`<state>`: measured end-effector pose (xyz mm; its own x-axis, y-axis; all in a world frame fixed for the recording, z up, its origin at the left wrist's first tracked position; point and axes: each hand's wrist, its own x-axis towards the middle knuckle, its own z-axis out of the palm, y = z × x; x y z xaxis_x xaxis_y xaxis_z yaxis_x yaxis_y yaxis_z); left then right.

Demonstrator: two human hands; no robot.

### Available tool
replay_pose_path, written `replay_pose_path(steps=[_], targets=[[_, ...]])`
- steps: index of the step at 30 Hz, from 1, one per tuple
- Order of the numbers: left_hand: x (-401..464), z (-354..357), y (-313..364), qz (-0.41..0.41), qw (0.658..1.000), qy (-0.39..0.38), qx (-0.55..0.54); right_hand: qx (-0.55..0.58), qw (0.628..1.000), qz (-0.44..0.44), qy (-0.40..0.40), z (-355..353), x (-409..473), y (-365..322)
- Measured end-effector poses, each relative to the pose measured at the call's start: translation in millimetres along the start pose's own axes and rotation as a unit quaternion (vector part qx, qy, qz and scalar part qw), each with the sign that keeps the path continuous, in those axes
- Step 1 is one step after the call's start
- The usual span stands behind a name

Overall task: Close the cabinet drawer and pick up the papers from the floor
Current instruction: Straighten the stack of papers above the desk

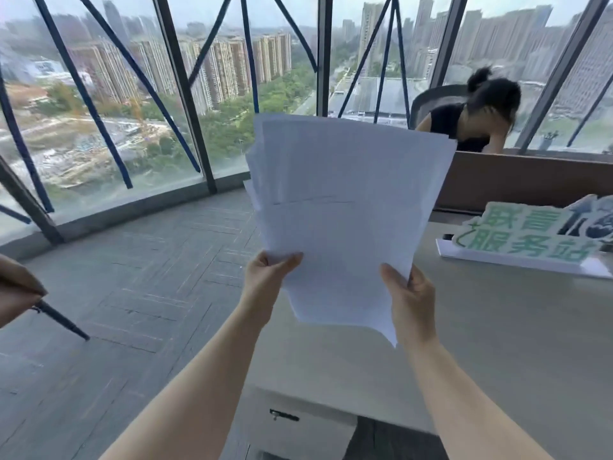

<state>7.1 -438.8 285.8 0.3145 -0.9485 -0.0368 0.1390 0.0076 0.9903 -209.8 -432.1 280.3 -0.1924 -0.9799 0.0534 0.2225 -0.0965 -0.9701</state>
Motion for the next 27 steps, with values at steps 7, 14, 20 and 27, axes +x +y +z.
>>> replay_pose_path(steps=[7,14,20,27], targets=[[51.3,43.2,-89.4,-0.091,0.995,0.015,0.045,-0.067,0.993,0.096,-0.022,-23.8,78.2,69.2],[85.7,59.4,-121.8,-0.136,0.991,0.013,0.010,-0.085,0.990,0.109,-0.008,-36.1,111.6,85.5],[118.2,72.6,-121.3,-0.101,0.994,-0.012,0.034,-0.144,0.975,0.156,0.071,-8.9,132.0,106.8],[202.5,22.6,-85.5,-0.119,0.985,-0.019,0.121,-0.231,0.956,0.181,-0.009,58.2,192.8,112.4]])
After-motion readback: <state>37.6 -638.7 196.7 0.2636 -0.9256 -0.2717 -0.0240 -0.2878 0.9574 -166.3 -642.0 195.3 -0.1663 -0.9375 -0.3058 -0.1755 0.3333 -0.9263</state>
